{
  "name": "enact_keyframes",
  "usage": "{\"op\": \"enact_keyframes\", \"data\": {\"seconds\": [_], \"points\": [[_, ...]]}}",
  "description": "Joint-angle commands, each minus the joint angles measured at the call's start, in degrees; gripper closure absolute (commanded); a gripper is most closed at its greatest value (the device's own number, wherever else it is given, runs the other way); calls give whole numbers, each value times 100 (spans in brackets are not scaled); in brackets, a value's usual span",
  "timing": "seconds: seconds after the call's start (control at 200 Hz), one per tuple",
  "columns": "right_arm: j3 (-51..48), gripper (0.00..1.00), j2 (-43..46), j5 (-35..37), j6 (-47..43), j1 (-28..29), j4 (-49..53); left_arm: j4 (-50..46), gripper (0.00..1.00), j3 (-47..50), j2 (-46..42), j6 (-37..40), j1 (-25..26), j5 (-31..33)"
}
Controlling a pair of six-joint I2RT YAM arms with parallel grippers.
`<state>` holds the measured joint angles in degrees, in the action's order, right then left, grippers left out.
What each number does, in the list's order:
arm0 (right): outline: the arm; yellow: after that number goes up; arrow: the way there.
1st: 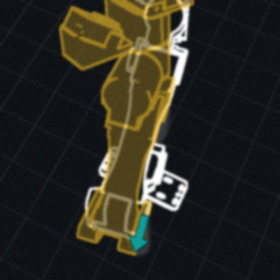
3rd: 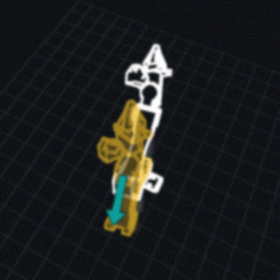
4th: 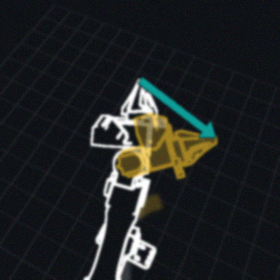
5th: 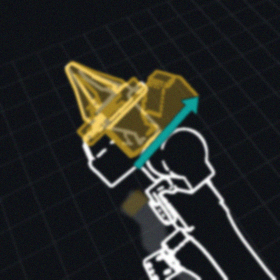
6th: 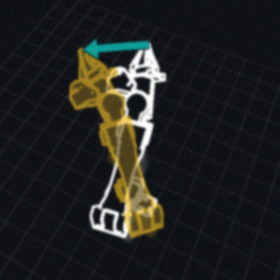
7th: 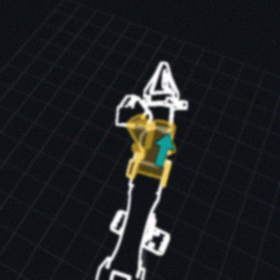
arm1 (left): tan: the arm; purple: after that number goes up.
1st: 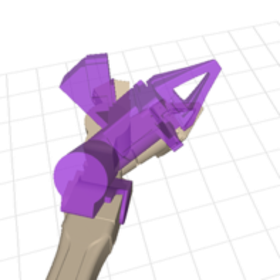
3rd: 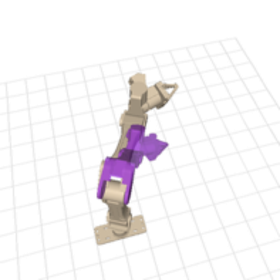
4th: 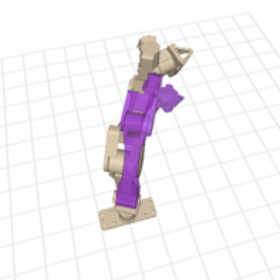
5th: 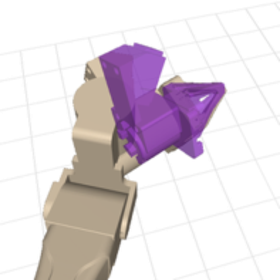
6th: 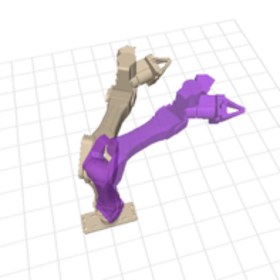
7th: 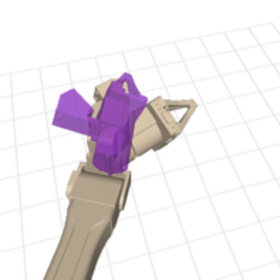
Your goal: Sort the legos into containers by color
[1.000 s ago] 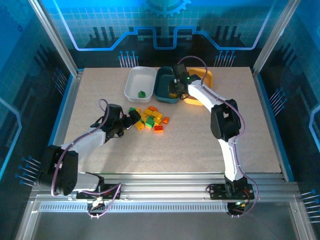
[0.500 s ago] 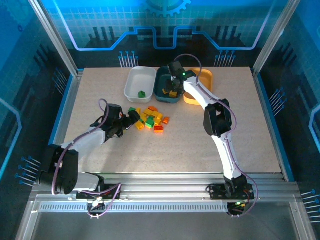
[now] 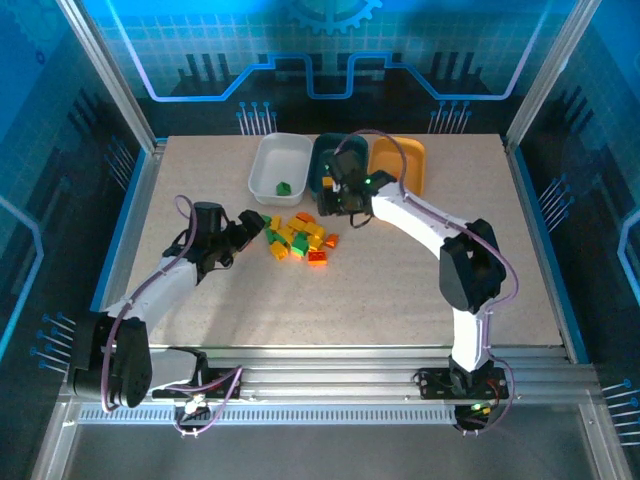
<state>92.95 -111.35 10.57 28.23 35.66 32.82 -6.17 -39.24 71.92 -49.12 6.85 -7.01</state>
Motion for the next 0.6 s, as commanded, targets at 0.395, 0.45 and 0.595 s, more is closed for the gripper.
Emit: {"op": "enact_keyframes", "data": {"seconds": [0.395, 0.45, 0.595], "points": [[-737, 47, -566, 238, 649, 187, -143, 122, 1, 409, -378, -282, -8, -468], [-827, 47, -598, 246, 662, 165, -168, 83, 1, 400, -402, -266, -8, -467], [-1026, 49, -656, 224, 654, 54, -216, 72, 1, 401, -424, -260, -8, -479]]}}
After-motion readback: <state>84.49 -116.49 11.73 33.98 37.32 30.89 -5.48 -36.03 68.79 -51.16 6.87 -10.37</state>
